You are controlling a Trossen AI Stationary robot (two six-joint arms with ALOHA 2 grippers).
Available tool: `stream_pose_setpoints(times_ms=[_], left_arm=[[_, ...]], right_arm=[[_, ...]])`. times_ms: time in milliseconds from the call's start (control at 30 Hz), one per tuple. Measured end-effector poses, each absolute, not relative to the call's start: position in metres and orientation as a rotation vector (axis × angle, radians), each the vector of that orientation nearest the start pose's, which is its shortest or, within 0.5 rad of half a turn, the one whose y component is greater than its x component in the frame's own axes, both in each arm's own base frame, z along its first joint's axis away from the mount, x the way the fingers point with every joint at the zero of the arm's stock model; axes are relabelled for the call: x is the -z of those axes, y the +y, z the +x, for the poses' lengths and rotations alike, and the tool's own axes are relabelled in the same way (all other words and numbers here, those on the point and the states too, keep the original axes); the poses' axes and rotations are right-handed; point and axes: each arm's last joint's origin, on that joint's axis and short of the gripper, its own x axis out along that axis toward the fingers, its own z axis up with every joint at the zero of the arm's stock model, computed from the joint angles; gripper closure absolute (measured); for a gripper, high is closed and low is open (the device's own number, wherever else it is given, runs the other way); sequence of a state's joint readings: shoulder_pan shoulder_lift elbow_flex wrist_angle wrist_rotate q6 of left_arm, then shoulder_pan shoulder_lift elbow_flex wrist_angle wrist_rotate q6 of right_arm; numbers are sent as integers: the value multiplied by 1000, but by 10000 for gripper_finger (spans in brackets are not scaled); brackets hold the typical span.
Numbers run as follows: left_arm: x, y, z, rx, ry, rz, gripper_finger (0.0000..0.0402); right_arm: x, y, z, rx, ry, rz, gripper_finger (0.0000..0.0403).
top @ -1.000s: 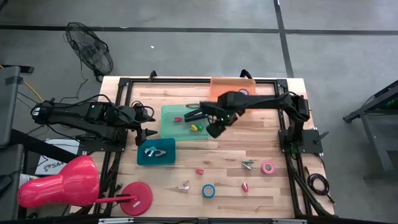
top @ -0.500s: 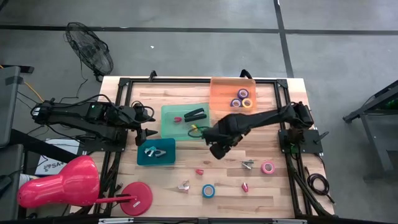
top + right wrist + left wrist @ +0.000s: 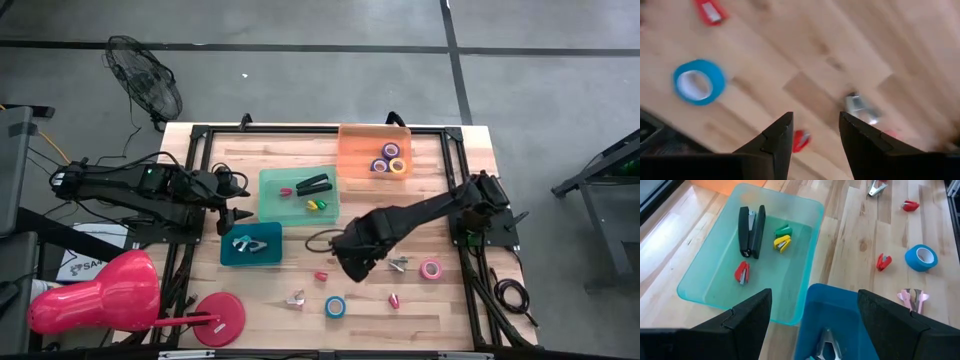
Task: Pick and place Stapler, Stapler remover, tape
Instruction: Put the right red small staple remover in the light green bin
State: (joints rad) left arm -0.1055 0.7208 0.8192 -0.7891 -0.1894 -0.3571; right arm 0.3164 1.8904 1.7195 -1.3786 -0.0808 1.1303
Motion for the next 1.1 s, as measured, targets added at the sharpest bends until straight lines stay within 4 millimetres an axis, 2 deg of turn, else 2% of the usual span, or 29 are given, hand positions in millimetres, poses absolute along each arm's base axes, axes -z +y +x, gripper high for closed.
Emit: stream_pose_setpoints(times_ms=[267,500,567,667,767,900,1100], left_arm=[[-302,-9,130,-176,652,-238,113],[-309,-7,117,-165,587,-256,113],[-310,-7,113,-163,571,-265,113],[-313,-7,108,-163,545,-283,113],[-314,-6,106,-163,534,-294,113],[-313,-6,106,-164,534,-294,113],[-314,-6,106,-168,533,-307,113]], right_arm=[[-275,131,336,557,1487,738,254],[-275,144,338,492,1460,775,254],[-267,146,338,481,1458,799,254],[-245,154,340,383,1448,871,254],[-226,155,327,458,1470,922,255],[-213,154,305,577,1505,1024,263],[-210,169,271,704,1510,1144,269]])
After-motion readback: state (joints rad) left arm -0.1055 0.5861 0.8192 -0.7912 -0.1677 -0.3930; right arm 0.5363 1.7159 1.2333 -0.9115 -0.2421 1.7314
